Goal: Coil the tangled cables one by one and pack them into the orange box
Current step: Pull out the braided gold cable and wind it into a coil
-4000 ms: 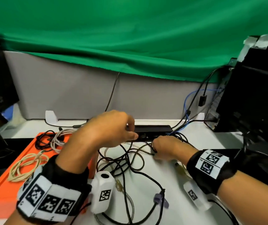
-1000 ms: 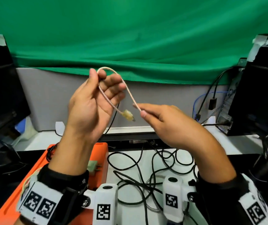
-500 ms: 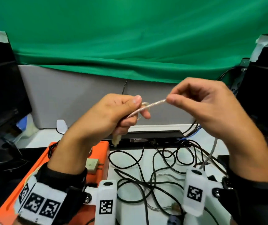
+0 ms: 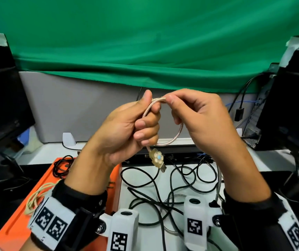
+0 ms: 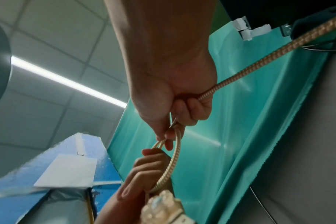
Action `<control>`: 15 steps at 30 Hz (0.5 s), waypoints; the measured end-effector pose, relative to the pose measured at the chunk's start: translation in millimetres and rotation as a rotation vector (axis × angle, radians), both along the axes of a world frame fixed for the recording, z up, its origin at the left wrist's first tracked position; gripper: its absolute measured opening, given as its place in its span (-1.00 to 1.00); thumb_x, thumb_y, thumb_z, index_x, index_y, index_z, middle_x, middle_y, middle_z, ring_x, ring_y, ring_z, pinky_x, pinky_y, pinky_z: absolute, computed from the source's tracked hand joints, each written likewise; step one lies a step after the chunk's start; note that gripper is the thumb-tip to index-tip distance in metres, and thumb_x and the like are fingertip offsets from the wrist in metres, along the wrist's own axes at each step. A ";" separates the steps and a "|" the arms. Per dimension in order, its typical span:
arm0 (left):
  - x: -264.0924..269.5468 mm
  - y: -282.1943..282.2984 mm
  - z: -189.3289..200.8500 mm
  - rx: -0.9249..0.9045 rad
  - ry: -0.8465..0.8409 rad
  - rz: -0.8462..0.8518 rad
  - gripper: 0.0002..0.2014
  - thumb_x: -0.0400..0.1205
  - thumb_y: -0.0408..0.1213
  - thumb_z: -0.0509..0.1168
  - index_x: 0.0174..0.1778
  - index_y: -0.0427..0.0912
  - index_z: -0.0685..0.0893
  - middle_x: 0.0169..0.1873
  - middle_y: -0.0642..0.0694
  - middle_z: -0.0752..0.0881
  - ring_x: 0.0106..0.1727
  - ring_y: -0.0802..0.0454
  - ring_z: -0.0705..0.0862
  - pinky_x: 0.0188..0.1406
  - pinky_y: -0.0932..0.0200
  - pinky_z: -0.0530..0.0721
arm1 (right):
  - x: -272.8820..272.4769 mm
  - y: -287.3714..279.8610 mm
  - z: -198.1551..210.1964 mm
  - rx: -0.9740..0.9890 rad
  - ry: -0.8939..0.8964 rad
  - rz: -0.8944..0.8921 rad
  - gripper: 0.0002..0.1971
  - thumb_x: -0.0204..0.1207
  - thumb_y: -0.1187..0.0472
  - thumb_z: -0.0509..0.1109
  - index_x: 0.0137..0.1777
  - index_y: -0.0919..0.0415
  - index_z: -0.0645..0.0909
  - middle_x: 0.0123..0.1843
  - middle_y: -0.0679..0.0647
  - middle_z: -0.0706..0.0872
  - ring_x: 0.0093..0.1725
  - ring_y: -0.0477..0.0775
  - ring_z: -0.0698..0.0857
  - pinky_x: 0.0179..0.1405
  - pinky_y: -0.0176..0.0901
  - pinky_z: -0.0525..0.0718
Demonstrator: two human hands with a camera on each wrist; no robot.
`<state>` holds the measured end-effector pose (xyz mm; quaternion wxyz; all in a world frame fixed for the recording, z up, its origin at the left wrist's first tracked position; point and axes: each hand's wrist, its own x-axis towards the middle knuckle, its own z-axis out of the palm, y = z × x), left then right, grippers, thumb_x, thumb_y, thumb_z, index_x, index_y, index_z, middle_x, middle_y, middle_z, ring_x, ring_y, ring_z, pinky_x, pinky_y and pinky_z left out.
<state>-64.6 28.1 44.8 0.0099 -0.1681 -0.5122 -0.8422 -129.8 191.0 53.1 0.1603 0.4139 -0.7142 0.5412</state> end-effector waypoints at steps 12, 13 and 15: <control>6.9 -9.0 13.8 0.203 0.295 0.174 -0.60 0.87 -0.17 -0.13 0.29 -0.31 0.54 -0.57 0.07 0.49 -0.26 0.13 0.78 -0.01 0.07 0.78 | -16.2 -0.8 -14.7 0.470 0.057 -0.215 -0.71 0.79 -0.09 0.14 0.46 -0.37 0.46 -0.33 -0.20 0.62 -0.28 -0.08 0.55 -0.21 -0.08 0.53; 4.8 -8.7 12.7 0.194 0.340 0.241 -0.60 0.88 -0.19 -0.13 0.37 -0.35 0.50 -0.52 0.06 0.56 -0.11 0.07 0.83 0.10 0.00 0.78 | -15.6 -3.1 -18.3 0.566 0.012 -0.171 -0.69 0.79 -0.11 0.12 0.49 -0.39 0.40 -0.35 -0.22 0.56 -0.23 -0.02 0.55 -0.12 -0.02 0.61; 0.4 -7.1 8.9 0.067 0.411 0.390 -0.62 0.88 -0.23 -0.13 0.46 -0.37 0.41 -0.37 0.00 0.73 0.08 -0.07 0.83 0.20 -0.09 0.75 | -8.9 -6.6 -20.8 0.701 -0.022 -0.062 -0.70 0.79 -0.13 0.13 0.48 -0.30 0.40 -0.31 -0.16 0.64 -0.18 0.03 0.62 0.05 0.14 0.71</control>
